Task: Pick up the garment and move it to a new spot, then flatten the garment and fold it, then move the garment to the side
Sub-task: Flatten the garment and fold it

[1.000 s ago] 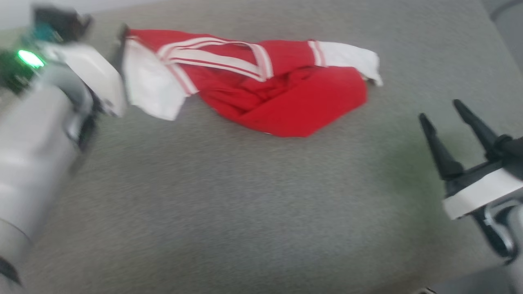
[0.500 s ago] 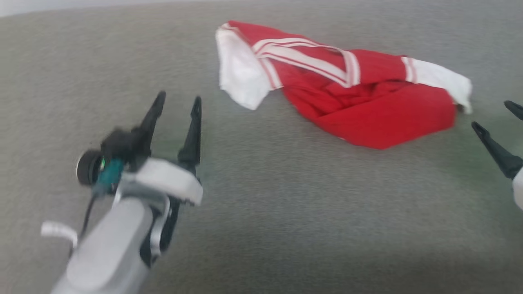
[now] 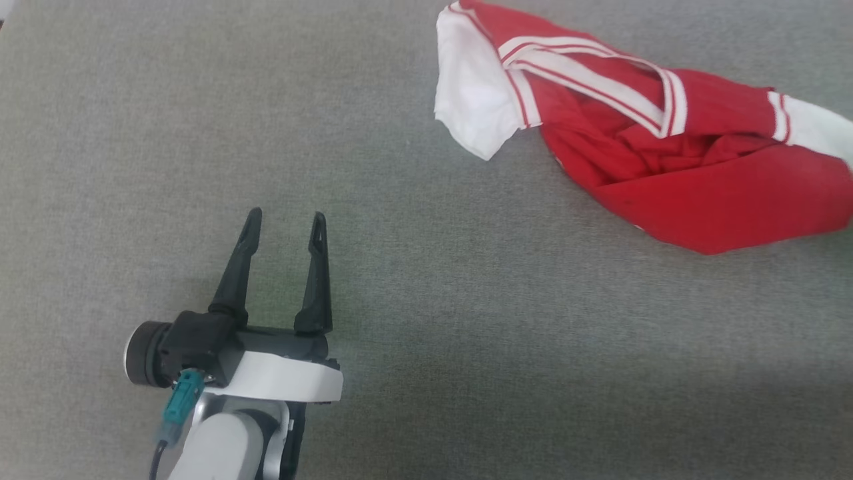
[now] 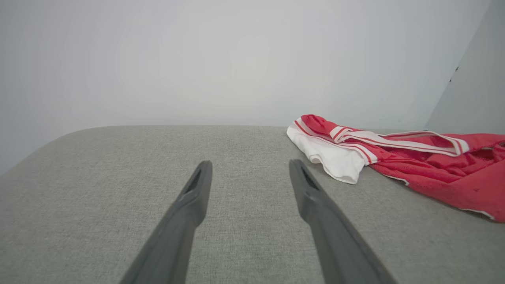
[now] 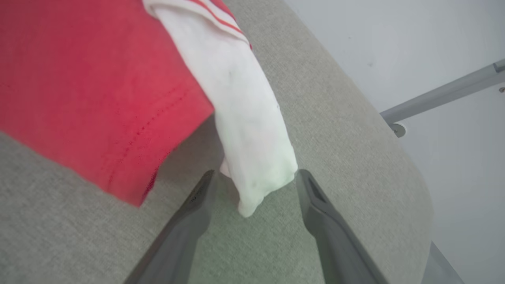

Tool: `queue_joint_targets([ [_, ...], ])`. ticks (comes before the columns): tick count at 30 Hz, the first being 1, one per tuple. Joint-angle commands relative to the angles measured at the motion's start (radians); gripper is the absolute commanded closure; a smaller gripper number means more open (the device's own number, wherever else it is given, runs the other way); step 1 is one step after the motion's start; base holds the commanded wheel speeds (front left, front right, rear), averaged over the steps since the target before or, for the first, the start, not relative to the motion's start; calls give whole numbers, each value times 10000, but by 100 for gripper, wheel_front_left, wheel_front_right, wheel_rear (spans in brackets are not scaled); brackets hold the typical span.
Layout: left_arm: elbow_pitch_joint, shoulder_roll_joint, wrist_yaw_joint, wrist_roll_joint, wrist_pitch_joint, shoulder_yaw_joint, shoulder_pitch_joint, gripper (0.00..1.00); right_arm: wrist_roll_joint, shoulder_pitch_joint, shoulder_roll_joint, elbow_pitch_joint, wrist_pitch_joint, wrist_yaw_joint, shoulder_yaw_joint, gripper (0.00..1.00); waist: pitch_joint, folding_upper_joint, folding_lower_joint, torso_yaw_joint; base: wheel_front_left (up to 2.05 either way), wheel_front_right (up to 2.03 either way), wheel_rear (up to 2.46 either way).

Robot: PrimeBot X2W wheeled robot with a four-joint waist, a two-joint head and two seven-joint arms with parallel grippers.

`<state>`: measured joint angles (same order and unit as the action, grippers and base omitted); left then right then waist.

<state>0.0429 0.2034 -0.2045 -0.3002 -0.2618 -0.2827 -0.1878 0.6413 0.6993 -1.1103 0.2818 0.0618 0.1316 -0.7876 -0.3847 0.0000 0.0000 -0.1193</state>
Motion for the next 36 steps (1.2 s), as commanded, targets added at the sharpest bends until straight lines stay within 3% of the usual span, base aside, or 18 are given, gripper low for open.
queue_joint_targets([
  [1, 110, -202, 221, 214, -42, 222, 118, 0, 126, 353, -43, 80, -47, -17, -276, 0, -176, 0, 0, -141, 0, 0, 0],
  [9, -10, -987, 1116, 883, -42, 914, 43, 0, 266, 1751, 69, 382, -236, -17, -1737, 0, -532, 0, 0, -190, 0, 0, 0],
  [11, -40, -1096, 1252, 1007, -42, 984, 52, 0, 274, 2035, 80, 488, -365, -17, -1906, 52, -576, 0, 0, -167, 0, 0, 0],
  [12, -60, -1140, 1323, 1056, -42, 1023, 73, 0, 317, 2148, 84, 536, -422, -17, -1959, 59, -599, 0, 0, -153, 0, 0, 0],
  [14, -53, -1236, 1414, 1105, -42, 1113, 99, 0, 395, 2318, 10, 549, -475, -17, -2094, 91, -660, 0, 0, -120, 0, 0, 0],
  [15, -57, -1284, 1474, 1131, -42, 1152, 106, 0, 506, 2409, -42, 506, -501, -17, -2185, 100, -692, 0, 0, -106, 0, 0, 0],
  [19, -121, -1376, 1646, 1239, -43, 1265, 76, 0, 910, 2781, -277, 269, -476, -18, -2448, 100, -787, 0, 0, -52, 0, 0, 0],
  [25, -137, -1472, 1822, 1286, -43, 1280, -90, 0, 1547, 3383, -430, 551, -513, -19, -2052, 100, -963, 0, 0, -43, 0, 0, 0],
  [29, -164, -1512, 1922, 1211, -43, 1224, -268, 0, 2151, 3880, 48, 1477, -343, -18, -1486, 100, -1186, 0, 0, -117, 0, 0, 0],
  [36, -231, -1533, 1935, 926, -41, 885, -623, 0, 3389, 4801, 1469, 4091, 430, -18, -410, 100, -1681, 0, 0, -557, 0, 0, 0],
])
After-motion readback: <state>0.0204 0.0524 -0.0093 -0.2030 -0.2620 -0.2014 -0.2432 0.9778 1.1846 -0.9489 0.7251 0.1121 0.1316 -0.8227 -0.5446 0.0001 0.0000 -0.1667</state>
